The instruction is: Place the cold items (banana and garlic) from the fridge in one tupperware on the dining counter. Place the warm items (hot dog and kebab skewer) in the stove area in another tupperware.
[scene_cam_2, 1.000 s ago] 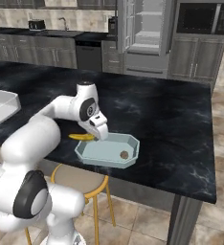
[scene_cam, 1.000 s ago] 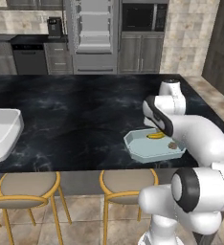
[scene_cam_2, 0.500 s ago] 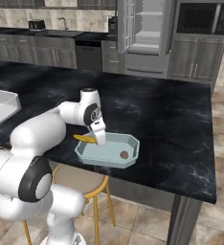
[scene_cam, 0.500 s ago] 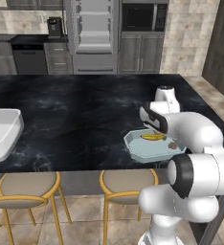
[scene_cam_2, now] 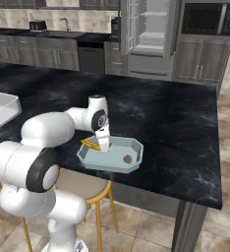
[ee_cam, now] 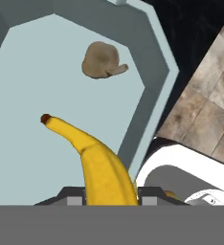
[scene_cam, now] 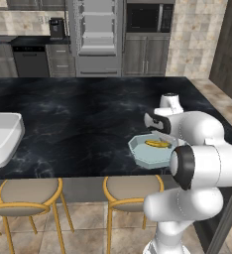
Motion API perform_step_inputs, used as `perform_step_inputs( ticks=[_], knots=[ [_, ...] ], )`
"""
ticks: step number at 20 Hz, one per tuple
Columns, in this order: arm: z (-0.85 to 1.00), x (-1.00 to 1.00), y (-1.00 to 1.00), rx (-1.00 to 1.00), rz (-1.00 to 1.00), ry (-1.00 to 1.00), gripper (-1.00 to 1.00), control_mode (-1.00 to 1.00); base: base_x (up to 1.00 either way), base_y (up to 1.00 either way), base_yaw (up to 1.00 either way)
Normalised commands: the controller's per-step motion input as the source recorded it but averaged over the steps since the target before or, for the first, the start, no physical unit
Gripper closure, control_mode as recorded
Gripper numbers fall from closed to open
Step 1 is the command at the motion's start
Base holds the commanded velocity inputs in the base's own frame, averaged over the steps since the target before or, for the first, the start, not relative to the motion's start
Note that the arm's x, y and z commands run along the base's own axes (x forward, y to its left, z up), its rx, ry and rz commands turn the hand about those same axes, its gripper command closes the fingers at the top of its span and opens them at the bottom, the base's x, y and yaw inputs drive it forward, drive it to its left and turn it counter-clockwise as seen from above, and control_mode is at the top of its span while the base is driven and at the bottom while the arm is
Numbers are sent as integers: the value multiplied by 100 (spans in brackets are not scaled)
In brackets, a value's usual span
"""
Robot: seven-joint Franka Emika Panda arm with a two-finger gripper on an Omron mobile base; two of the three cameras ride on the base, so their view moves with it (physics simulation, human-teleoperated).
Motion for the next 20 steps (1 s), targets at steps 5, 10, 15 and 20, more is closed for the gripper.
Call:
perform_step_inputs(
  ticks=[5, 10, 15, 20],
  knots=[
    [-30, 0, 0, 0, -4, 0, 100, -100, 0, 0, 0],
    [-21, 3, 0, 0, -1, 0, 100, -100, 0, 0, 0],
    [-20, 3, 0, 0, 0, 0, 100, -100, 0, 0, 0],
    [-22, 6, 0, 0, 0, 0, 100, -100, 0, 0, 0]
  ],
)
